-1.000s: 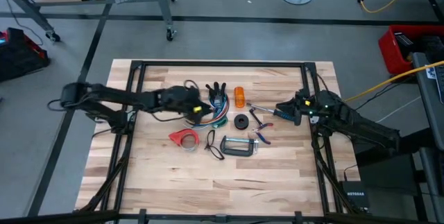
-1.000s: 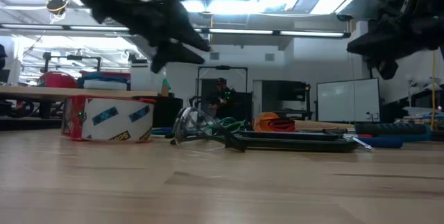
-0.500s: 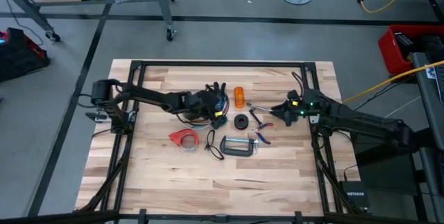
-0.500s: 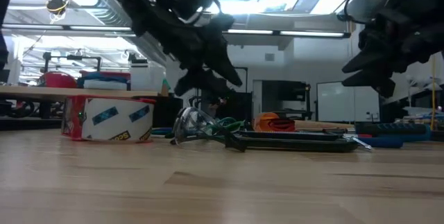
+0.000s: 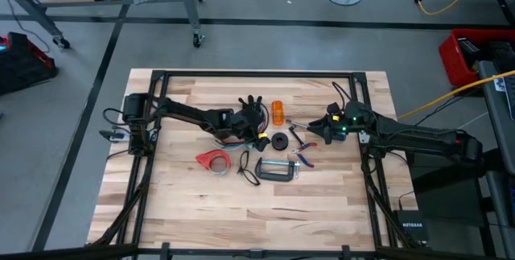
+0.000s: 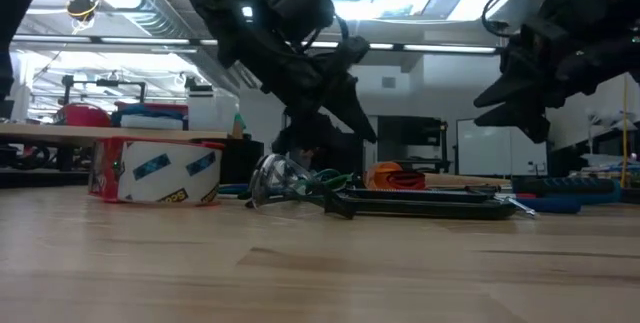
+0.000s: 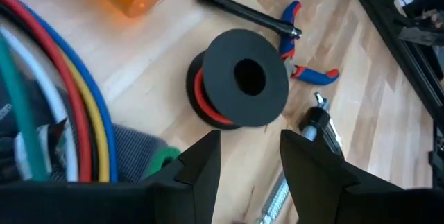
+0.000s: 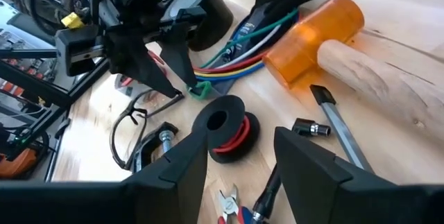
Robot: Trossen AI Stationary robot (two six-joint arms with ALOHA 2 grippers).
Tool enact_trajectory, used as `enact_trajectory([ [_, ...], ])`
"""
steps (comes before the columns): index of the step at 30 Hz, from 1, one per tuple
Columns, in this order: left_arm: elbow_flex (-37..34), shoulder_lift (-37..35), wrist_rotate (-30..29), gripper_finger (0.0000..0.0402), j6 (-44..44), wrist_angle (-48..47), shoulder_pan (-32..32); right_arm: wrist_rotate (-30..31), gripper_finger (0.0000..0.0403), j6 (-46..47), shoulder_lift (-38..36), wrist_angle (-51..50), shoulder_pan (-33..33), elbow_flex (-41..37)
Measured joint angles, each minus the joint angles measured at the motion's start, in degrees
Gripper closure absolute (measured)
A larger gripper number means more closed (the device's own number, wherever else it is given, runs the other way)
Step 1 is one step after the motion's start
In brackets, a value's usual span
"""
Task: Coil cords
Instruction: Uncoil the wire from the spool
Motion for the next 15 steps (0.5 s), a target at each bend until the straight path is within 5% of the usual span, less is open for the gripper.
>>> enact_trajectory([
  [15,7.5,9.3,1.4,0.0260,-1.5,0.0,0.2,-1.5,0.0232,0.0,1.9,0.9,0.0,0.0],
])
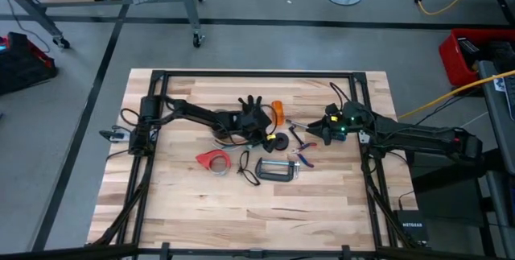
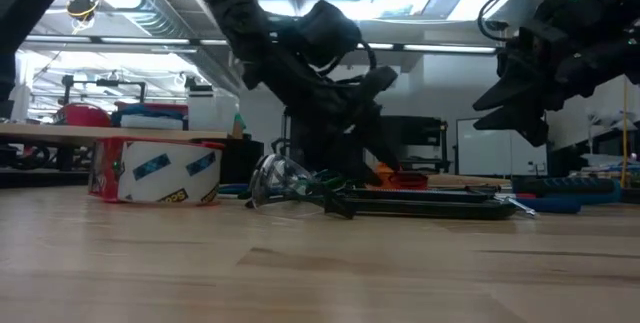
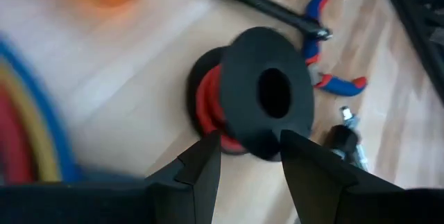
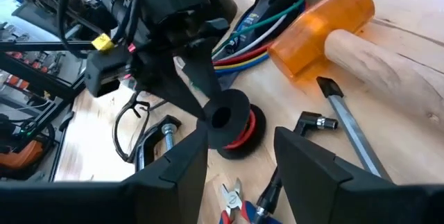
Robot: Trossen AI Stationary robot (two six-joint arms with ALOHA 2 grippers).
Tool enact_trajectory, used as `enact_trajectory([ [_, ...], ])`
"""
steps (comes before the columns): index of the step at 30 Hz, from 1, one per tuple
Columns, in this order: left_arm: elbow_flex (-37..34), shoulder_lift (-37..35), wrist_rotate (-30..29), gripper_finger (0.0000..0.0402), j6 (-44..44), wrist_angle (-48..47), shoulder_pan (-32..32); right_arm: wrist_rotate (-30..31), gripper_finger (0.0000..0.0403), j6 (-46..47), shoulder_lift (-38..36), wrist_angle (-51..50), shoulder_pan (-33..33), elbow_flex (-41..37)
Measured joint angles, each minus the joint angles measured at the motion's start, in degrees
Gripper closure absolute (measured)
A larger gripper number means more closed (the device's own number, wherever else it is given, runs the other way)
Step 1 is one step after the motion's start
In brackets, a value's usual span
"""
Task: Coil cords
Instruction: Uncoil the wire from the spool
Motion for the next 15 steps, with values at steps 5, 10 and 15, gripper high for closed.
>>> enact_trajectory([
  [5,2.8,2.5,1.2,0.0263,1.5,0.1,0.0,0.0,0.0232,0.0,0.0,0.0,0.0,0.0],
  [10,3.8,2.7,1.6,0.0316,5.7,0.2,0.0,0.0,0.0233,0.0,0.0,-0.1,0.0,0.0],
  [15,3.8,2.4,2.0,0.0392,6.4,0.3,0.0,0.0,0.0233,0.0,0.0,-0.2,0.0,0.0],
])
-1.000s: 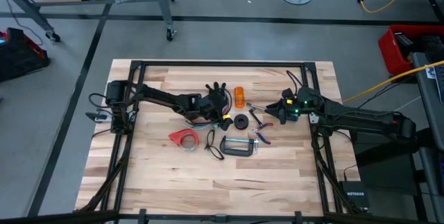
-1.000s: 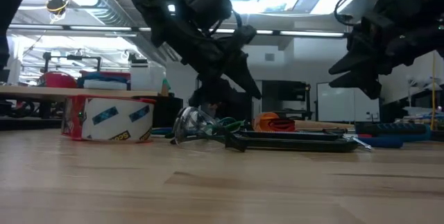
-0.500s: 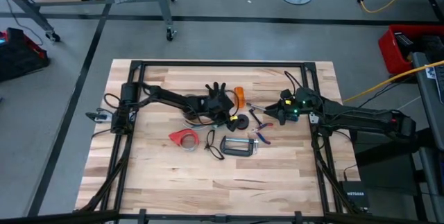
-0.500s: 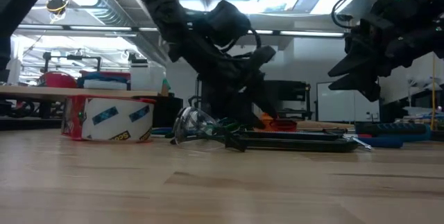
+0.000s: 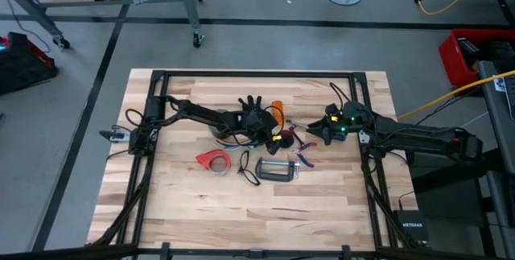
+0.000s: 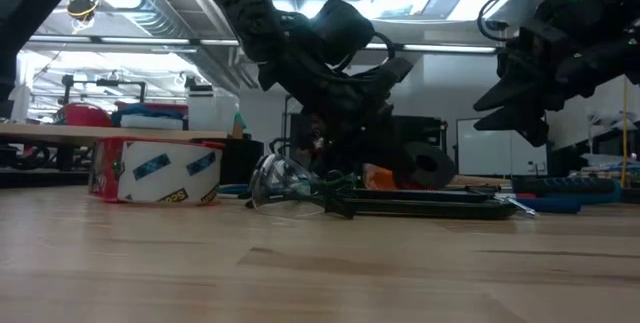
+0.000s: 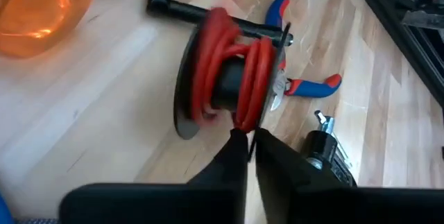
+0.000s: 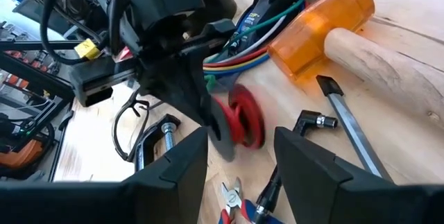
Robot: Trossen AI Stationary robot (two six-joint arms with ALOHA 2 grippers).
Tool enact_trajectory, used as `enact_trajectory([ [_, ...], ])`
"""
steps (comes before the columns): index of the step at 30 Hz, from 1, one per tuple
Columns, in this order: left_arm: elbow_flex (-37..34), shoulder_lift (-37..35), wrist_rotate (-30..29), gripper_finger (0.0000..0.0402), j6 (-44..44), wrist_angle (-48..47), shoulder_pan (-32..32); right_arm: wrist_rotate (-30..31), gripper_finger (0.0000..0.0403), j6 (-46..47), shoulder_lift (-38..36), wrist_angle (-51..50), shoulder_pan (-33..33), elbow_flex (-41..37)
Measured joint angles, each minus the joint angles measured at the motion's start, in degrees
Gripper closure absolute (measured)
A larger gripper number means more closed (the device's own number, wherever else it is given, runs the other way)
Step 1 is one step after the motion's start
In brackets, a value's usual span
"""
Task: Coil cords
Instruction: Uncoil the wire from the spool
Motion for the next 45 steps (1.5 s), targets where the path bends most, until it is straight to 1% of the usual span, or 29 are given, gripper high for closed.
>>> enact_trajectory([
  [3,0.0,0.0,0.1,0.0396,0.5,-0.1,0.0,0.0,0.0233,0.0,0.0,0.0,0.0,0.0],
  [7,0.0,-0.4,2.5,0.0400,0.2,-0.5,0.0,0.0,0.0233,0.0,0.0,0.0,0.0,0.0],
  [11,-0.1,-3.1,2.6,0.0400,2.6,-2.8,0.1,0.0,0.0233,0.0,0.0,0.0,0.0,0.0],
  [14,-0.1,-7.2,2.5,0.0401,6.5,-4.8,0.6,0.0,0.0233,0.0,0.0,-0.1,0.0,0.0],
  [18,-0.1,-13.4,-1.3,0.0401,12.2,-9.6,1.7,0.0,0.0233,0.0,0.0,0.1,0.0,0.0],
  [20,-0.1,-17.1,-2.2,0.0401,15.1,-12.0,2.4,0.0,0.0233,0.0,0.0,1.2,0.0,0.0],
  [27,-0.1,-28.2,-2.1,0.0401,22.7,-24.2,3.8,-2.4,0.0233,-1.7,0.2,13.5,0.0,0.0],
  [32,-0.1,-34.0,-1.5,0.0401,30.6,-32.1,3.0,1.2,0.0233,-5.0,1.1,20.1,0.0,0.0],
  [36,-0.1,-36.1,1.8,0.0402,42.9,-38.0,1.2,2.6,0.0233,-8.9,2.7,24.2,0.1,0.0],
  [39,-0.1,-36.2,4.1,0.0402,50.4,-38.6,-0.2,2.3,0.0233,-10.7,4.5,26.6,0.1,0.1],
  [42,-0.1,-35.8,4.8,0.0402,52.4,-37.6,-0.9,0.2,0.0233,-12.7,6.9,26.9,0.7,1.3],
  [45,-0.1,-35.3,5.8,0.0402,51.2,-36.3,-0.9,-1.5,0.0233,-15.3,10.3,27.0,3.2,3.0],
])
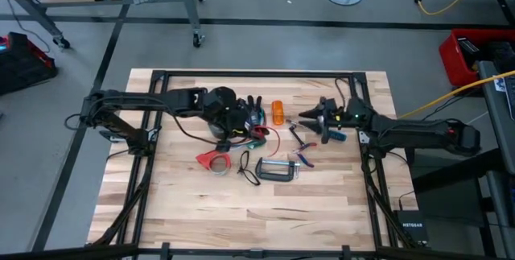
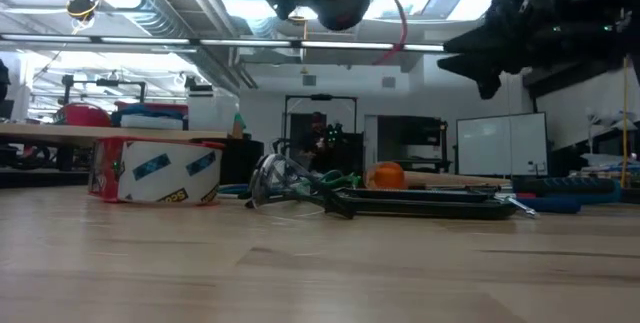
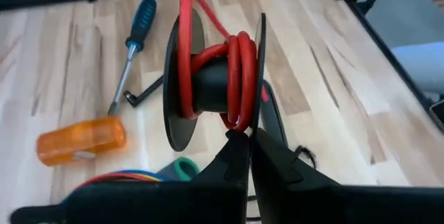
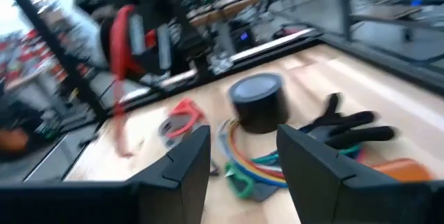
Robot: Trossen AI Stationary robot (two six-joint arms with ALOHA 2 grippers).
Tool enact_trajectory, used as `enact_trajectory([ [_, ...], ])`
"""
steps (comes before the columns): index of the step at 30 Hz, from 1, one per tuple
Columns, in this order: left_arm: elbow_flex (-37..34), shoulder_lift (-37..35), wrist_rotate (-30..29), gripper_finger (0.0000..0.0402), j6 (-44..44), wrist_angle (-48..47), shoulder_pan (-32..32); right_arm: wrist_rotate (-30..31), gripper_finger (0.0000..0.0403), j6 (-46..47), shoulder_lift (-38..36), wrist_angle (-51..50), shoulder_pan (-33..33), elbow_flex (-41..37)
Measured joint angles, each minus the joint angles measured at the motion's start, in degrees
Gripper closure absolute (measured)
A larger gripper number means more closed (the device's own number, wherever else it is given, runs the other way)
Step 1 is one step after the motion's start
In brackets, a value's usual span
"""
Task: Coil cords
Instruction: Uncoil the wire from the spool
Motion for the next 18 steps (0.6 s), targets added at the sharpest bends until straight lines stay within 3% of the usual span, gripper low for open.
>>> enact_trajectory([
  [9,0.0,1.0,0.2,0.0401,-2.4,1.8,0.2,0.9,0.0233,-2.9,11.0,0.0,7.9,7.1],
  [18,0.0,1.2,0.2,0.0401,-3.4,1.6,0.2,1.0,0.0233,-3.2,19.5,-0.1,9.6,13.5],
])
